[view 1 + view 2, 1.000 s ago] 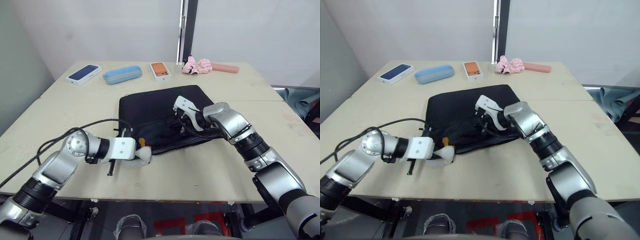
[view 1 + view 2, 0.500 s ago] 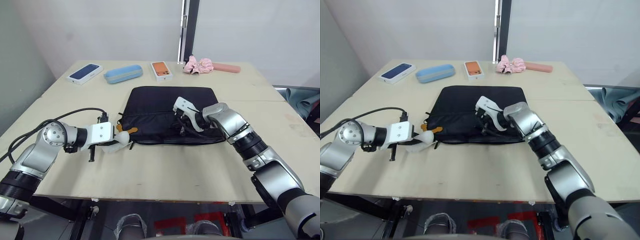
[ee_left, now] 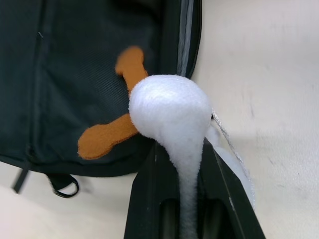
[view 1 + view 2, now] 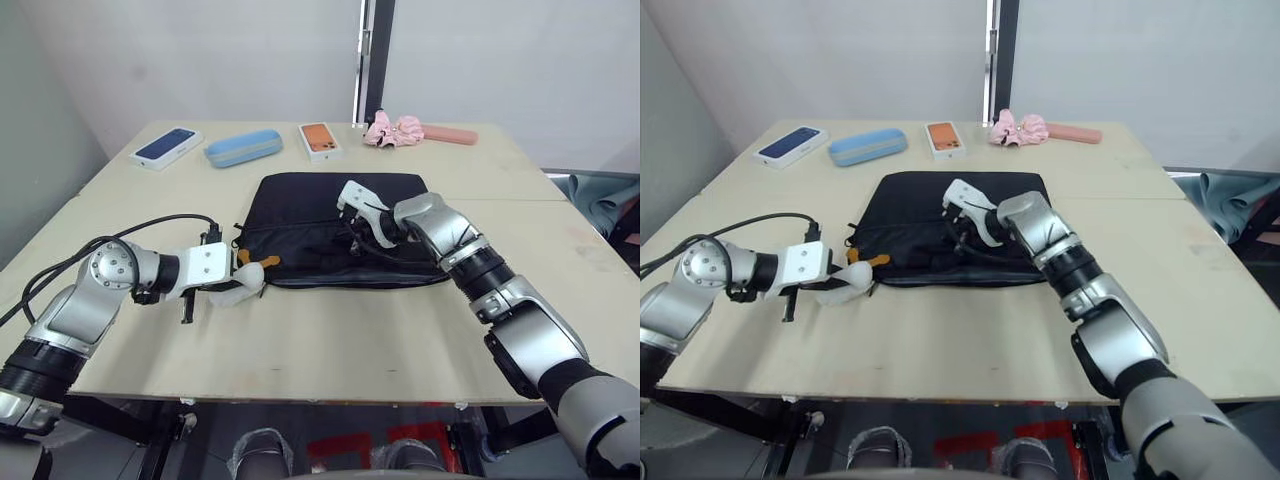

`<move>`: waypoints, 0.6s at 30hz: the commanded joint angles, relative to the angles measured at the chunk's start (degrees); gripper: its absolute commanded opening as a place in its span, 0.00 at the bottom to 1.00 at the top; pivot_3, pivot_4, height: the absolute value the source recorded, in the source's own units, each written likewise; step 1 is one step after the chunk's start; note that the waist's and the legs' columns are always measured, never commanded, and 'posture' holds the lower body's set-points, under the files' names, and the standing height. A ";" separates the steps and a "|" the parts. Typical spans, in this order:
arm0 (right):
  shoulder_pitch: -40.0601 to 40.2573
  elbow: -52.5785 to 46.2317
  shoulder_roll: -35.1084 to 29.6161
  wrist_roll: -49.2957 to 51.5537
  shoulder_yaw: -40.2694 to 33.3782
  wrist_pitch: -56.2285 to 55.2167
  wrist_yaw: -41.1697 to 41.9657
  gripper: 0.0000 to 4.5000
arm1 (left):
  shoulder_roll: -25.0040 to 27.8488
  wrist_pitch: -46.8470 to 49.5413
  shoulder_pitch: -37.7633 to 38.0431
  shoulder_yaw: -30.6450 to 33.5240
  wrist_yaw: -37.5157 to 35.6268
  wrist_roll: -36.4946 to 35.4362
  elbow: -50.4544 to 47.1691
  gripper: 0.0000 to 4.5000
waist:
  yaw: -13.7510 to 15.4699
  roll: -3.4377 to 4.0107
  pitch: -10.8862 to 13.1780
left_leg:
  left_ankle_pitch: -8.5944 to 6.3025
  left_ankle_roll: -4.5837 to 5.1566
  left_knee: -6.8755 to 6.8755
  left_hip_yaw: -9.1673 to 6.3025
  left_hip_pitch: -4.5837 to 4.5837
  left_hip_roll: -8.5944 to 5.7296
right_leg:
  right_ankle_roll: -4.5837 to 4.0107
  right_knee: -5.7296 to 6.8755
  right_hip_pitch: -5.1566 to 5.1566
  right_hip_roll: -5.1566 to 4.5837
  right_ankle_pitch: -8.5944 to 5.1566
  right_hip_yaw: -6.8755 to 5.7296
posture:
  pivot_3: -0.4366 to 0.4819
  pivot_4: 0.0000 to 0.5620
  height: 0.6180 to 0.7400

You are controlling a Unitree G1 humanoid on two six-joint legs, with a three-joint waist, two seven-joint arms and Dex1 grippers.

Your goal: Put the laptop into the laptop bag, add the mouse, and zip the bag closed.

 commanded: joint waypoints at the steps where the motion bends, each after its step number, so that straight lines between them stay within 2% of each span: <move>1: 1.85 2.29 -0.39 -3.11 2.16 0.15 0.03 0.00 | -1.04 2.93 -2.59 0.76 -0.83 -3.36 -6.70 0.01 | 0.15 0.01 0.00 | 0.00 0.00 0.01 0.00 0.02 0.00 | 0.00 0.04 0.01 -0.02 0.00 -0.01 | 0.48 0.27 1.00; 5: 1.79 1.64 0.12 -2.79 1.50 0.71 0.54 0.00 | -2.71 6.26 -3.58 -1.16 -2.65 -5.95 -13.17 0.01 | 0.14 0.01 0.00 | 0.00 0.00 0.18 0.02 0.03 -0.02 | 0.00 0.28 0.01 -0.07 0.00 0.01 | 0.48 0.27 1.00; 12: 1.38 2.23 1.18 -3.01 1.40 0.70 0.63 0.00 | -5.12 1.52 -6.65 -7.39 -3.29 0.19 -11.21 0.01 | -0.10 0.01 0.00 | 0.00 0.00 0.19 0.01 0.01 0.00 | 0.00 0.27 -0.03 -0.03 0.00 0.05 | 0.48 0.27 1.00; 18: 1.25 2.03 1.81 -3.23 0.91 1.34 0.69 0.00 | -14.92 -5.88 -11.53 -13.37 -0.28 4.40 -7.20 0.01 | -0.09 0.01 0.00 | 0.00 0.00 0.34 0.03 -0.03 0.00 | -0.01 0.27 -0.02 -0.04 0.00 0.08 | 0.48 0.27 1.00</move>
